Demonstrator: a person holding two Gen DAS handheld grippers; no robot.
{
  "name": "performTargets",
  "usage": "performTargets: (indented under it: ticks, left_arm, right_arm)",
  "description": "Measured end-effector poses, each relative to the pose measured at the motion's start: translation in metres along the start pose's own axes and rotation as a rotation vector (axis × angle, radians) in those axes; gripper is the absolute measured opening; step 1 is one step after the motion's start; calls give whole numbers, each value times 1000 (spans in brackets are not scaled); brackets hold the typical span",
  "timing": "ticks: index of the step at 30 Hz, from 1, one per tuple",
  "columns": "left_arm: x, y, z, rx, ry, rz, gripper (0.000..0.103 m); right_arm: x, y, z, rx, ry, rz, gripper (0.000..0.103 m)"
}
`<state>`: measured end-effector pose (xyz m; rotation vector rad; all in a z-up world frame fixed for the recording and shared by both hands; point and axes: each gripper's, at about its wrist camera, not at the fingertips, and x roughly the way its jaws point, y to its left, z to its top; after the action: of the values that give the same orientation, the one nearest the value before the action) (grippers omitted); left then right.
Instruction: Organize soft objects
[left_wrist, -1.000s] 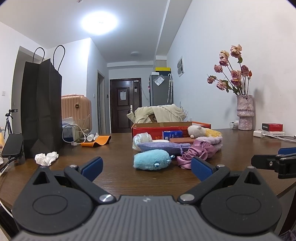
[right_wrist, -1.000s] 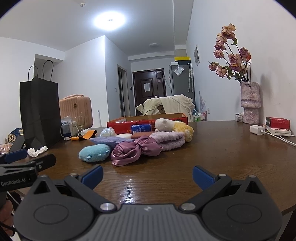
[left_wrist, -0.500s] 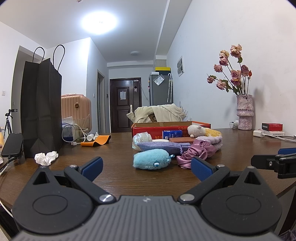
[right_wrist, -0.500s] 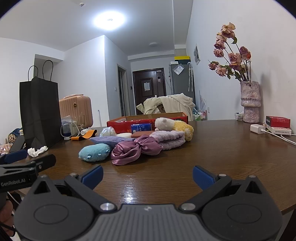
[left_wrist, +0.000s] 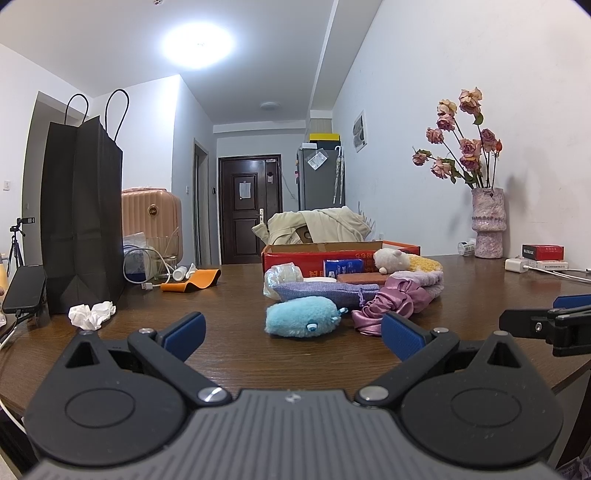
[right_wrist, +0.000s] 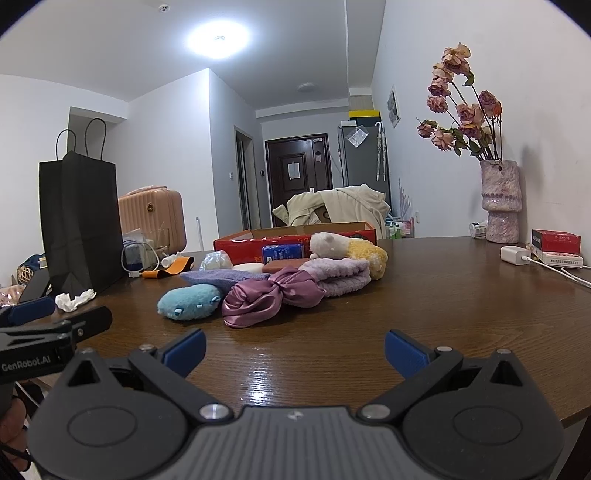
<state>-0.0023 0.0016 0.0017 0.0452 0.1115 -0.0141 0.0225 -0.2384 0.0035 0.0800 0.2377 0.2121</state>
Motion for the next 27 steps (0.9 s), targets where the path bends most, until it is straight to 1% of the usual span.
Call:
performTargets:
  ticks: [5,9,11,15,17,18,20,23,26,27]
  left_arm:
    - [1,0,-1,1,3,1,103]
    - [7,2,0,-3,23,-10,103]
    - [15,6,4,-24,36,-17,103]
    - [38,12,15,-85,79,-18,103]
    - [49,10,19,-96,93,-5,103]
    - [55,9,22,-95,103,-13,103]
    - [66,6,28,-98,121,-23,103]
    - [85,3,40,-122,146,-45,103]
    - [107,-3,58,-135,154,-58,103]
    - [114,-7,63,-131,151,-62,103]
  right_arm:
    - [0,0,0,1,-3,-3,103]
    - [9,-2,4,5,16,-3,103]
    - [15,-5,9,6,12,0,103]
    - [35,-17,26,4,-8,-38,103]
    - [46,-22,34,4,-11,-50,103]
    - [53,-25,39,7,-2,-51,103]
    - [67,-29,49,5,22,-19,103]
    - [93,-43,68,26,76,77,103]
    - [118,-60,80,86,81,131,103]
    - [129,-67,85,97,120,135,103]
